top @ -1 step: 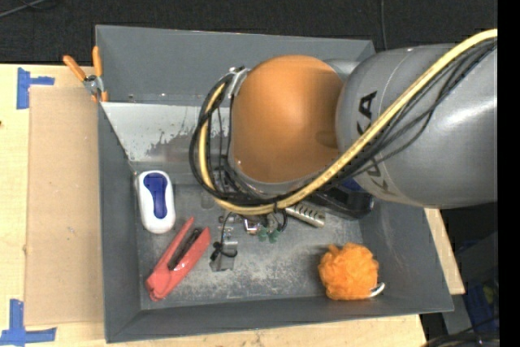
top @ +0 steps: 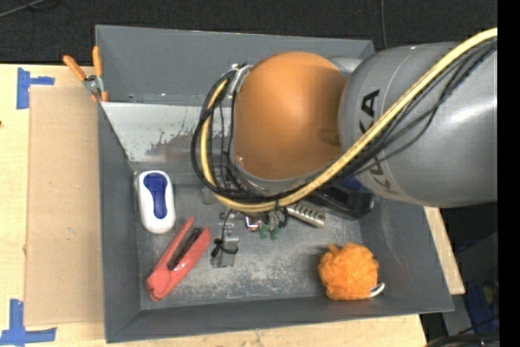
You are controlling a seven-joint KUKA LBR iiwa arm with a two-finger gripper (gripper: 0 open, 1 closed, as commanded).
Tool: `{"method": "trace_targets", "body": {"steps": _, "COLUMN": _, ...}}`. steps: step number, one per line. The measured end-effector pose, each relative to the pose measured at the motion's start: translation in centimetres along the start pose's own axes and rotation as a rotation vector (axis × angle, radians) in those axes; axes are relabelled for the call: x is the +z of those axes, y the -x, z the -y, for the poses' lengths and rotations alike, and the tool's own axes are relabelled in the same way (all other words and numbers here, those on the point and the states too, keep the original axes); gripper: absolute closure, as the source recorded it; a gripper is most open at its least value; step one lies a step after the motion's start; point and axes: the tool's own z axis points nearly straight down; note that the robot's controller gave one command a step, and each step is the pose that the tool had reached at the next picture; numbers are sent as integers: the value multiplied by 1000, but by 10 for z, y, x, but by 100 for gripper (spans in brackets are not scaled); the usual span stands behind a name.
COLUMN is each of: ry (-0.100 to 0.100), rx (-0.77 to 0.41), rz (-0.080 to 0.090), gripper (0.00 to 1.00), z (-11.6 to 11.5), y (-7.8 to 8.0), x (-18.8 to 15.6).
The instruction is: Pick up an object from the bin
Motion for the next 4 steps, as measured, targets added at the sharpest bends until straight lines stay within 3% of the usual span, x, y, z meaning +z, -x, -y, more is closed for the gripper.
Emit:
{"method": "trace_targets", "body": {"steps": 1, "ry": 0, "rx": -382, "rz": 0, "gripper": 0, "z": -25, "y": 0, "x": 55}}
{"method": "trace_targets", "body": {"steps": 2, "ry": -1, "rx": -541, "rz": -6, "gripper": 0, "z": -34, "y": -2, "x": 90}}
{"method": "trace_targets", "body": {"steps": 3, "ry": 1, "rx": -899, "rz": -3, "gripper": 0, "z": -35, "y": 3, "x": 88}}
{"method": "trace_targets", "body": {"steps": 4, "ry": 0, "rx": -1044, "rz": 0, "gripper": 0, "z": -23, "y": 40, "x": 169}}
